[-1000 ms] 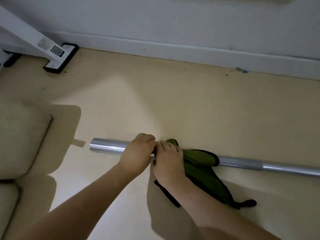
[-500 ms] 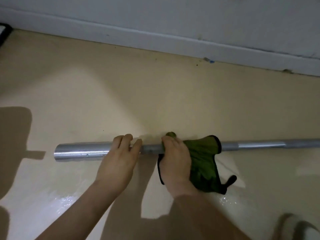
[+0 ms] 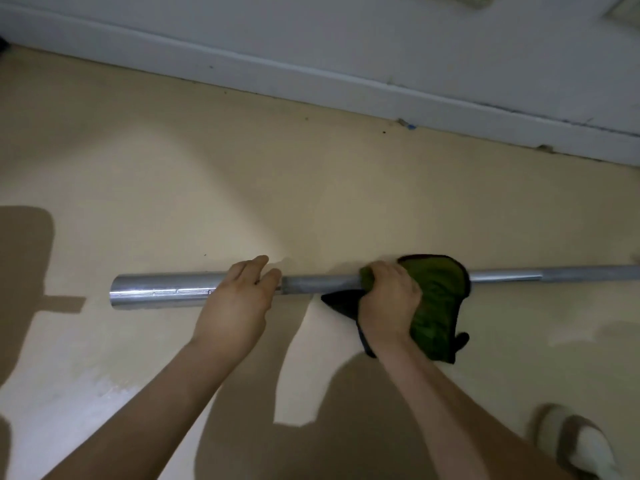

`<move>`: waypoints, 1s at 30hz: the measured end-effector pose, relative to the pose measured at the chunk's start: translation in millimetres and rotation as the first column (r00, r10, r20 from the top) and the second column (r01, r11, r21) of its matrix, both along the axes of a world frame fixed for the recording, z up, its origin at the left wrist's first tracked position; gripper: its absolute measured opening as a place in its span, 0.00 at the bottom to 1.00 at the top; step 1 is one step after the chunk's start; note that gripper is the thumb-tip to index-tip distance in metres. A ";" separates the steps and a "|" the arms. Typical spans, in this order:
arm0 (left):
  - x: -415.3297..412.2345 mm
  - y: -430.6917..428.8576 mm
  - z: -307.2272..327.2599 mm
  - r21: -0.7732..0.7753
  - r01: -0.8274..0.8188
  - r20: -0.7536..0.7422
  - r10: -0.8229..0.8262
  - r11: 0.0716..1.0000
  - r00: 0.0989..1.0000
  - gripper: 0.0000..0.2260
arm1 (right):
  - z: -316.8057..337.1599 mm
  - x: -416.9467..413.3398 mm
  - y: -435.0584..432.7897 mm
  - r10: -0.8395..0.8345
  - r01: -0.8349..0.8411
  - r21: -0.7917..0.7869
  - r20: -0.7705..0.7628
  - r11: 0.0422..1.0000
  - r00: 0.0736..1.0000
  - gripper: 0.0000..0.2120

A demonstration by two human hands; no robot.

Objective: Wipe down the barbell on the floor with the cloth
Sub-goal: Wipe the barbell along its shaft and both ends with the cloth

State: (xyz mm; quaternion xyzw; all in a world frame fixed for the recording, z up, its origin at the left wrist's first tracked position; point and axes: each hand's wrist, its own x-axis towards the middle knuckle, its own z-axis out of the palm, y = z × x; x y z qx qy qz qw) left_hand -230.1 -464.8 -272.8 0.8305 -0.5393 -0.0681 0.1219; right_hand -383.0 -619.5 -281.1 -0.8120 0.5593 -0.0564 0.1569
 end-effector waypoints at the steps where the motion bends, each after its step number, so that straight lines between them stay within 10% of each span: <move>1: 2.0 -0.8 1.0 0.006 0.005 0.005 -0.005 1.000 1.000 0.26 | -0.8 24.9 28.1 0.105 -0.105 0.007 0.034 0.994 0.994 0.16; 6: 11.3 3.8 2.8 -0.026 0.003 -0.004 -0.003 1.000 1.000 0.23 | 16.3 53.0 51.1 0.634 -0.634 0.009 -0.027 0.773 0.773 0.23; 12: 11.5 5.0 2.1 -0.069 -0.016 0.068 0.021 0.998 0.997 0.16 | 16.8 -41.1 -33.4 0.006 -0.017 -0.070 -0.154 0.997 0.988 0.15; 19: 14.6 3.1 3.6 -0.089 0.007 0.081 0.000 0.996 0.997 0.13 | 16.4 65.1 73.6 0.637 -0.637 0.057 0.029 0.768 0.770 0.23; 25: 19.1 -3.3 6.9 -0.038 -0.033 0.056 0.035 0.999 0.998 0.15 | 22.8 8.8 17.5 0.216 -0.214 0.029 -0.148 0.976 0.965 0.22; 30: 23.6 0.4 18.0 -0.052 0.023 -0.004 -0.023 0.998 1.000 0.13 | 21.2 64.9 102.0 0.593 -0.597 0.015 0.093 0.802 0.800 0.25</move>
